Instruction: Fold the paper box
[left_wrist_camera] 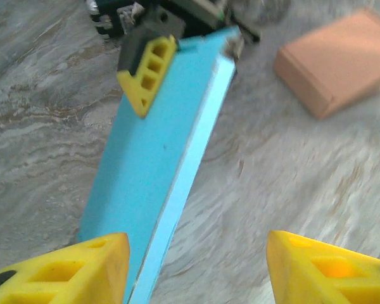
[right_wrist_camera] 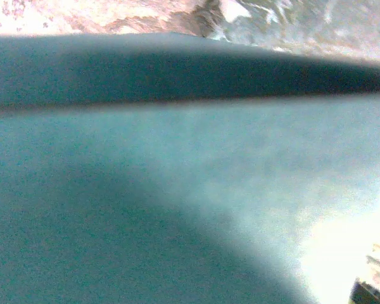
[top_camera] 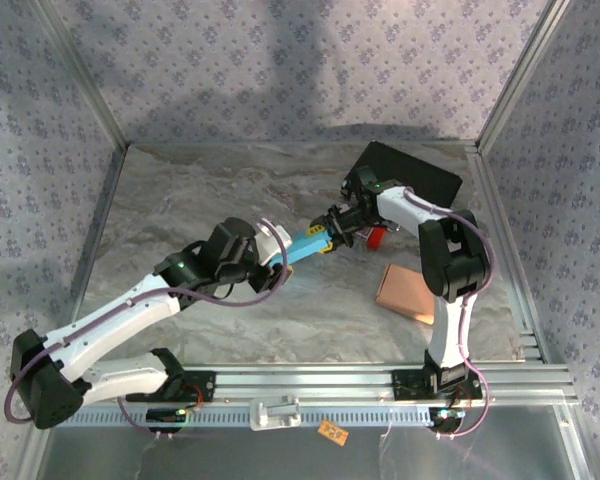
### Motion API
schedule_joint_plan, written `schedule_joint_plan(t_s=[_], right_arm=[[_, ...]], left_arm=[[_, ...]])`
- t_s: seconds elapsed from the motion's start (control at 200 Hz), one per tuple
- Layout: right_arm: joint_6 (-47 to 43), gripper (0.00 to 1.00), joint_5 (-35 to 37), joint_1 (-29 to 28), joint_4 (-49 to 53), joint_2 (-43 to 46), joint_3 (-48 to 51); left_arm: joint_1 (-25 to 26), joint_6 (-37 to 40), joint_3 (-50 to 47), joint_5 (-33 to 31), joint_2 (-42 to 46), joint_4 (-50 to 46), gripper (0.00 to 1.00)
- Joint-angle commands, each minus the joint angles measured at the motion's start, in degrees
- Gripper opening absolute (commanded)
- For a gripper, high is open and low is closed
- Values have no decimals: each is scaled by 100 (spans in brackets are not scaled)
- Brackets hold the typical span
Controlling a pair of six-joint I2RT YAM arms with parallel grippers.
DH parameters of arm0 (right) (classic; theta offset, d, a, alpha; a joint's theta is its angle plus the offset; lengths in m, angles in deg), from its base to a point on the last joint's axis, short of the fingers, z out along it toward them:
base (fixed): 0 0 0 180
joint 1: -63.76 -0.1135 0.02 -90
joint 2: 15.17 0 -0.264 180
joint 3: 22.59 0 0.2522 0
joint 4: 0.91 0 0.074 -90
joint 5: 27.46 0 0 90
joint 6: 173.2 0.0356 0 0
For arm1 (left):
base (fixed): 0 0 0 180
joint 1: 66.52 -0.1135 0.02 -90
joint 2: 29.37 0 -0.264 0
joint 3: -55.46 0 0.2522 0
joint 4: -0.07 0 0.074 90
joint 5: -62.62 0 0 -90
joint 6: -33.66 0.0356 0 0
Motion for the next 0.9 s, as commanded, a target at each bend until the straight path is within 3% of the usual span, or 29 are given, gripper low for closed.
schedule_joint_plan(t_s=[0.0,0.145,0.325,0.47,0.74,0.894], right_arm=[[440,33,-284,46,427,207,150],[320,32,-378,47,715,176,162],[316,30,-426,47,804,172,311],[242,29,-449,17,984,180,325],[388,30,-416,-5,902,232,516],[416,39,-356,22,878,268,569]], left_arm=[[122,1359,14,-540,-215,-459,59],[226,1637,54,-1015,-660,-244,61],[224,1678,81,-988,-1117,-23,61],[232,1687,110,-1417,-1308,188,60],[331,1772,123,-1082,-1386,284,51],[332,1854,181,-906,-1390,106,41]])
